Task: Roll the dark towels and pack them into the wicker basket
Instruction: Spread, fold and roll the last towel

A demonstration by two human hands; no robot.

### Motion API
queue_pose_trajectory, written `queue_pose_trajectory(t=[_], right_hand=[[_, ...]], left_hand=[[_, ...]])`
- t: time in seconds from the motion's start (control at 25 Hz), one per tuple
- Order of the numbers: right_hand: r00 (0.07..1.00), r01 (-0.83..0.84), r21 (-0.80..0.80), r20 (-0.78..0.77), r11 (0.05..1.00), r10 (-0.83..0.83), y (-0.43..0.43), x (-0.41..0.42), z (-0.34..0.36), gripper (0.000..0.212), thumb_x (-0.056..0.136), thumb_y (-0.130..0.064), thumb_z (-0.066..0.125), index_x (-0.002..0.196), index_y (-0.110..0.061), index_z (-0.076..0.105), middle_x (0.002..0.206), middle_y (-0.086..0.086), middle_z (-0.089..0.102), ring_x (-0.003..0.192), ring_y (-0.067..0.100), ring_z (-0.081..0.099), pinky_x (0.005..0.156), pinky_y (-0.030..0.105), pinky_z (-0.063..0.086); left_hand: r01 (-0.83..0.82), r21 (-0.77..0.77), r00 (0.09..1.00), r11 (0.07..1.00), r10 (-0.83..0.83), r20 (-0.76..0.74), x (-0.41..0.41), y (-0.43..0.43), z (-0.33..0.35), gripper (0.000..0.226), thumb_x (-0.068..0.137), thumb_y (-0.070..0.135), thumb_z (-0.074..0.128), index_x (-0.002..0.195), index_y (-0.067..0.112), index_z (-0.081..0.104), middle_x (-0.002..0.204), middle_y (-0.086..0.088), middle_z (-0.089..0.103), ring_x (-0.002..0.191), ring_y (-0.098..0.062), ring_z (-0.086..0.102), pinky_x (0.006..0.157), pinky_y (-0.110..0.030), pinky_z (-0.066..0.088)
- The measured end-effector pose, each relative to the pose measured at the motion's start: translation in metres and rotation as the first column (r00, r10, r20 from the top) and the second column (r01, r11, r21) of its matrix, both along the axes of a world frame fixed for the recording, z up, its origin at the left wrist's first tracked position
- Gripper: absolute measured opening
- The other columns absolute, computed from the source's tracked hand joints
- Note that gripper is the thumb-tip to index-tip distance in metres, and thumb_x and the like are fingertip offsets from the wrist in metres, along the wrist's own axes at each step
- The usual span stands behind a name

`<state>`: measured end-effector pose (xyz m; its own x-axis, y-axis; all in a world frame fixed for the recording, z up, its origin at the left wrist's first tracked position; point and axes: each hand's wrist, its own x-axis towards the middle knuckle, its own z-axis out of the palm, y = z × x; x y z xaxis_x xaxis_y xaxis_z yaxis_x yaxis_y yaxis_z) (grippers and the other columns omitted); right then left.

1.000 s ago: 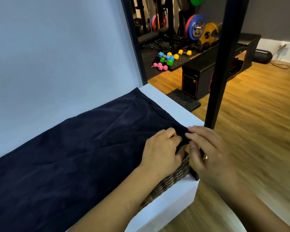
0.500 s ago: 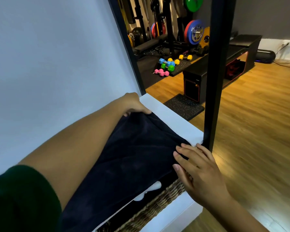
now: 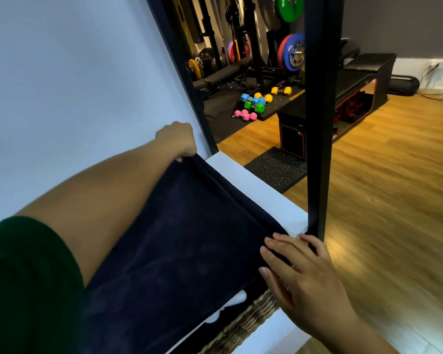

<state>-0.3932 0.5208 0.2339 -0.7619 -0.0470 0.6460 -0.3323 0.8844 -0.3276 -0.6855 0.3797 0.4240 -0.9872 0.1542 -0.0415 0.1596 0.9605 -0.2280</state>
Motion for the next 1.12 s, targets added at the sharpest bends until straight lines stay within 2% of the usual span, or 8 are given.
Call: queue_pose_trajectory(t=[0.08, 0.28, 0.44, 0.72, 0.8, 0.92, 1.04, 1.12], right_hand=[[1.0, -0.024, 0.01, -0.013, 1.0, 0.024, 0.004, 0.0, 0.0, 0.034, 0.097, -0.04, 0.051, 0.113, -0.021, 0.074, 0.121, -0.005, 0.068, 0.119, 0.014, 0.06, 0.1, 0.047, 0.042], [0.999, -0.018, -0.01, -0.04, 1.0, 0.017, 0.004, -0.002, -0.003, 0.033, 0.096, -0.04, 0.052, 0.109, -0.023, 0.076, 0.119, -0.006, 0.069, 0.118, 0.014, 0.061, 0.094, 0.047, 0.046], [0.998, -0.017, -0.033, -0.065, 0.999, 0.015, 0.003, -0.002, -0.004, 0.038, 0.099, -0.044, 0.045, 0.106, -0.024, 0.077, 0.118, -0.006, 0.07, 0.117, 0.013, 0.062, 0.093, 0.044, 0.045], [0.989, -0.02, -0.072, -0.147, 0.997, 0.009, 0.002, -0.01, -0.007, 0.042, 0.099, -0.045, 0.043, 0.099, -0.026, 0.079, 0.112, -0.008, 0.072, 0.115, 0.009, 0.059, 0.087, 0.041, 0.044], [0.982, -0.019, -0.079, -0.187, 0.997, 0.004, 0.0, -0.012, -0.004, 0.045, 0.1, -0.045, 0.04, 0.094, -0.026, 0.081, 0.107, -0.008, 0.074, 0.111, 0.008, 0.06, 0.082, 0.038, 0.048], [0.983, 0.005, -0.054, -0.185, 0.999, -0.015, 0.001, -0.014, 0.009, 0.044, 0.098, -0.046, 0.043, 0.083, -0.027, 0.081, 0.096, -0.008, 0.075, 0.095, 0.011, 0.069, 0.073, 0.041, 0.054], [0.995, 0.082, -0.054, -0.058, 0.995, -0.085, 0.001, -0.014, 0.027, 0.032, 0.087, -0.043, 0.059, 0.067, -0.025, 0.076, 0.084, -0.008, 0.071, 0.074, 0.017, 0.068, 0.063, 0.036, 0.051], [0.987, 0.136, -0.094, 0.097, 0.986, -0.126, -0.002, -0.014, 0.035, 0.019, 0.075, -0.038, 0.073, 0.063, -0.024, 0.072, 0.082, -0.007, 0.066, 0.069, 0.019, 0.064, 0.053, 0.033, 0.051]], left_hand=[[-0.007, -0.079, 0.992, 0.997, 0.017, 0.125, -0.002, 0.006, -0.021, 0.022, 0.077, 0.021, 0.079, 0.081, 0.01, 0.06, 0.063, -0.003, 0.067, 0.058, -0.02, 0.07, 0.072, -0.029, 0.057], [0.217, -0.216, 0.972, 0.952, -0.23, -0.036, -0.01, 0.024, -0.05, 0.013, 0.083, 0.001, 0.059, 0.09, 0.01, 0.054, 0.103, -0.009, 0.055, 0.085, -0.027, 0.056, 0.069, -0.034, 0.044], [0.102, -0.351, 0.991, 0.931, -0.066, 0.113, -0.013, 0.021, -0.051, 0.034, 0.084, 0.008, 0.06, 0.118, 0.014, 0.055, 0.111, -0.005, 0.053, 0.103, -0.026, 0.059, 0.08, -0.033, 0.047], [0.13, -0.249, 0.984, 0.96, -0.095, 0.149, -0.029, 0.024, -0.029, 0.007, 0.089, 0.012, 0.056, 0.094, 0.009, 0.054, 0.087, -0.004, 0.054, 0.08, -0.022, 0.058, 0.073, -0.032, 0.05], [0.004, -0.152, 0.952, 0.988, 0.043, 0.303, -0.039, 0.02, -0.02, 0.021, 0.088, 0.016, 0.068, 0.099, -0.001, 0.061, 0.089, -0.011, 0.066, 0.083, -0.024, 0.069, 0.076, -0.033, 0.059], [0.019, -0.126, 0.969, 0.992, 0.013, 0.248, -0.041, 0.017, -0.015, 0.025, 0.08, 0.023, 0.078, 0.091, 0.005, 0.066, 0.084, -0.011, 0.069, 0.075, -0.024, 0.072, 0.073, -0.034, 0.061], [0.13, -0.181, 0.989, 0.975, -0.114, 0.093, -0.032, 0.024, -0.026, 0.019, 0.078, 0.017, 0.074, 0.079, 0.011, 0.056, 0.078, -0.003, 0.055, 0.067, -0.02, 0.059, 0.066, -0.03, 0.052], [0.145, -0.218, 0.988, 0.965, -0.129, 0.087, -0.031, 0.026, -0.04, 0.018, 0.08, 0.01, 0.07, 0.093, 0.012, 0.058, 0.085, -0.002, 0.049, 0.077, -0.022, 0.055, 0.069, -0.032, 0.048]])
